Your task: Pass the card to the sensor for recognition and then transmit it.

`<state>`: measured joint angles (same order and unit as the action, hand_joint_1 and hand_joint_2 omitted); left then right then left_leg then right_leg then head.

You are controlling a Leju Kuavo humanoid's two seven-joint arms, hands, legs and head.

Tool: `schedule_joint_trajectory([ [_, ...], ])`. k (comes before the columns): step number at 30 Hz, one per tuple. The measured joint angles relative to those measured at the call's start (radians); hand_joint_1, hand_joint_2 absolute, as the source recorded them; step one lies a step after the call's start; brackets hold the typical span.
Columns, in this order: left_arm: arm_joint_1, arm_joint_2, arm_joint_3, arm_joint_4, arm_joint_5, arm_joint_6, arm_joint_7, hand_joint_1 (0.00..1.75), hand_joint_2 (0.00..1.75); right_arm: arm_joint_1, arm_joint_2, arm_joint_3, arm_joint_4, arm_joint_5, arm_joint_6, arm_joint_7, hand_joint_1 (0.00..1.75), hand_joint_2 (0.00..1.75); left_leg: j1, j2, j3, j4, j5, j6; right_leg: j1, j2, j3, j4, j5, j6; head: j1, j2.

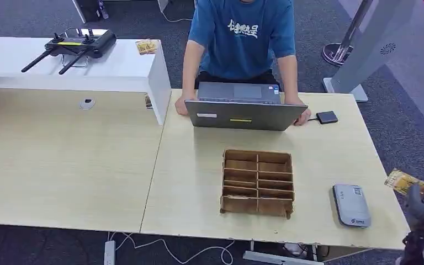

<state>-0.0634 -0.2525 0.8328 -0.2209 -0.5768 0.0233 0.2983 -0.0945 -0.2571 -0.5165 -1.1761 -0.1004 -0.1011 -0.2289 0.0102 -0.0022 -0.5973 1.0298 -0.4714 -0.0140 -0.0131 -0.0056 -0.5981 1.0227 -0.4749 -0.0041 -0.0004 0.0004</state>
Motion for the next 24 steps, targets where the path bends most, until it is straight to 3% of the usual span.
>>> schedule_joint_trajectory([
  [24,0.006,0.003,0.016,0.006,0.004,0.0,0.005,0.0,0.0,0.03,0.028,0.025,0.003,0.047,0.014,0.013,1.75,1.75,0.0,0.0,0.0,0.0,0.0,0.0,0.0,0.0,0.0,0.0,-0.001,0.0,0.0,0.0],
])
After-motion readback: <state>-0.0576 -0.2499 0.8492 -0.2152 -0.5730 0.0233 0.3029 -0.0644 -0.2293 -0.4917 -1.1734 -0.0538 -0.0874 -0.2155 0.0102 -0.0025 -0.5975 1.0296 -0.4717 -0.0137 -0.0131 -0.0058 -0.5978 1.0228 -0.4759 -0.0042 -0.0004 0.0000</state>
